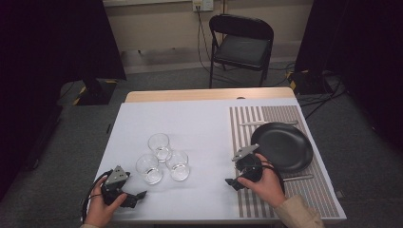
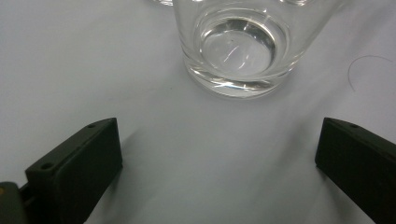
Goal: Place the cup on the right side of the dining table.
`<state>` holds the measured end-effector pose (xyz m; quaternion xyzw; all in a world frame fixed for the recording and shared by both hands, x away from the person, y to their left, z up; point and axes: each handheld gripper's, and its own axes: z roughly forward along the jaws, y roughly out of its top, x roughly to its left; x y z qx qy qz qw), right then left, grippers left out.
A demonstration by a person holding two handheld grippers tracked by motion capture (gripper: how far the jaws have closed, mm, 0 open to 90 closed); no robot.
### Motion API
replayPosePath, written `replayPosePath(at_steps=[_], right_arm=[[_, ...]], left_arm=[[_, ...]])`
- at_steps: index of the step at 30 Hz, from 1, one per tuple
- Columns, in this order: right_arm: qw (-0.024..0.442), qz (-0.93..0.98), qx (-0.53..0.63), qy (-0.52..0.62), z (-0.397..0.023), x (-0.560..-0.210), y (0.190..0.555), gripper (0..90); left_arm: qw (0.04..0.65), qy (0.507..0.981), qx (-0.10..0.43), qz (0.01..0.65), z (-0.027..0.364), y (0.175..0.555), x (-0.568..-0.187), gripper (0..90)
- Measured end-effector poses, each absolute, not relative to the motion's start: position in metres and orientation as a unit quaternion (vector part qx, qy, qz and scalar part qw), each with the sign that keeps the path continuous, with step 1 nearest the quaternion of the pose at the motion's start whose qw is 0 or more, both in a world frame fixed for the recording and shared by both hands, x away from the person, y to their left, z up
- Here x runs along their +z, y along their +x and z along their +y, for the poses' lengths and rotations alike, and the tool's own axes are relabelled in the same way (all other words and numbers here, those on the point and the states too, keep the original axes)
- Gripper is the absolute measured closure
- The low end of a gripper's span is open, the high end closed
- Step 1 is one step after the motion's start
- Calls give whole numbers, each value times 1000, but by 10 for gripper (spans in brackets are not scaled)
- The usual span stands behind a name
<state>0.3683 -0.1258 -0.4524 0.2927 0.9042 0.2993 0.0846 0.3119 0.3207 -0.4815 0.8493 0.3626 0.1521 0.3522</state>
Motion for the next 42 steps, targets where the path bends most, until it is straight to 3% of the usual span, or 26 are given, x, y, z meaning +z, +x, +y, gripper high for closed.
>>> replayPosePath(at_steps=[42], right_arm=[[57, 922, 286, 253, -94, -433, 384, 130]], left_arm=[[351, 851, 154, 360, 321, 312, -481, 0]])
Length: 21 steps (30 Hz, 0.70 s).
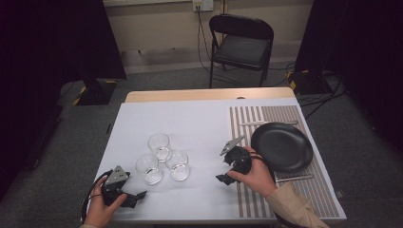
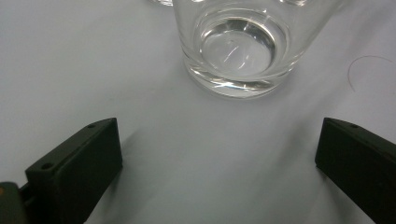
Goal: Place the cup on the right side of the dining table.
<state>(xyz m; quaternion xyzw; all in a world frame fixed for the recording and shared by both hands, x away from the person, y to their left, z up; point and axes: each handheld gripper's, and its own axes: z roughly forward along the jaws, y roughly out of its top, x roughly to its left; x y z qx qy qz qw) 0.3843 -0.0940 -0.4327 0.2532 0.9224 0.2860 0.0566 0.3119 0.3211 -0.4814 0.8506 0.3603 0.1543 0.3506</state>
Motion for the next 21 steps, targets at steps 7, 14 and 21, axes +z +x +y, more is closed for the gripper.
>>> replayPosePath(at_steps=[7, 14, 21], right_arm=[[56, 924, 289, 244, -88, -430, 386, 134], [55, 925, 287, 242, -85, -428, 387, 134], [52, 926, 288, 237, -79, -426, 390, 133]], left_arm=[[351, 851, 154, 360, 321, 312, -481, 0], [351, 851, 154, 360, 321, 312, -481, 0], [351, 851, 154, 360, 321, 312, -481, 0]])
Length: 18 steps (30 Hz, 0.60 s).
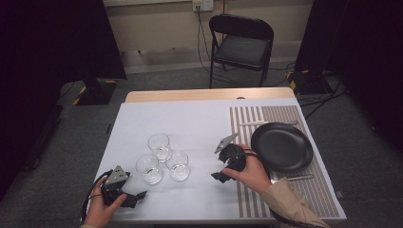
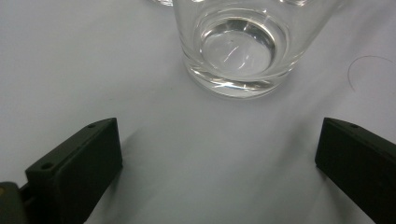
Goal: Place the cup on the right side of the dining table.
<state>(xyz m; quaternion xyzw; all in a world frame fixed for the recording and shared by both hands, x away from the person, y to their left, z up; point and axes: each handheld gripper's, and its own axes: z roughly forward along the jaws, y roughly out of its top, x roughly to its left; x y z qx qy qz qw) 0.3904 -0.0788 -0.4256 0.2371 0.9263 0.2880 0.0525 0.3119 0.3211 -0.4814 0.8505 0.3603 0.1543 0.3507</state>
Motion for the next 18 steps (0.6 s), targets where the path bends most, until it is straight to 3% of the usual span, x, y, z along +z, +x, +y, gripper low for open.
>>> replayPosePath(at_steps=[18], right_arm=[[45, 928, 291, 229, -65, -423, 394, 133]], left_arm=[[351, 851, 155, 360, 321, 312, -481, 0]])
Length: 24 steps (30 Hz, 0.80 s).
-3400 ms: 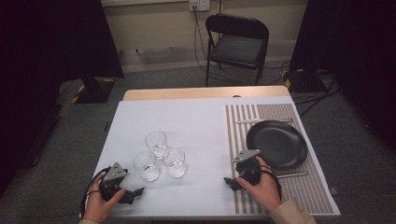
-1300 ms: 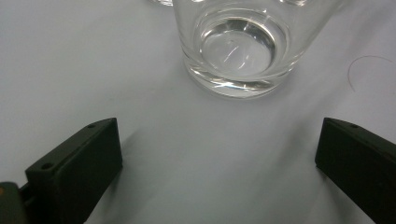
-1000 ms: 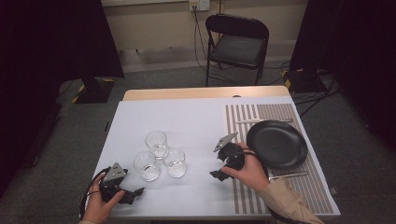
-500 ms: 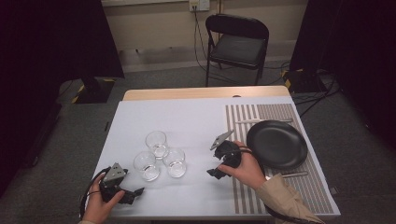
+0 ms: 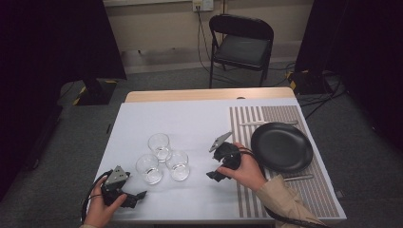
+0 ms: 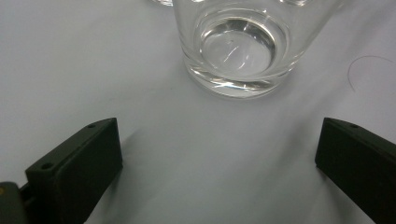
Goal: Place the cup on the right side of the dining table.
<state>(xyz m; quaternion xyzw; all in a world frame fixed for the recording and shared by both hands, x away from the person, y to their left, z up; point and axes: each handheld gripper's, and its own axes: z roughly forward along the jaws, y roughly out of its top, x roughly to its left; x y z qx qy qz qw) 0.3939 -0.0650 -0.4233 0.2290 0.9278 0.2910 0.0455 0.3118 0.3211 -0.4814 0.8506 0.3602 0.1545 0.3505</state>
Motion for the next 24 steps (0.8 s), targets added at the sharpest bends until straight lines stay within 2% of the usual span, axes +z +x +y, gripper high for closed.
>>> replayPosePath(at_steps=[24], right_arm=[[48, 930, 289, 221, -58, -406, 401, 134]], left_arm=[[351, 850, 154, 361, 321, 312, -481, 0]])
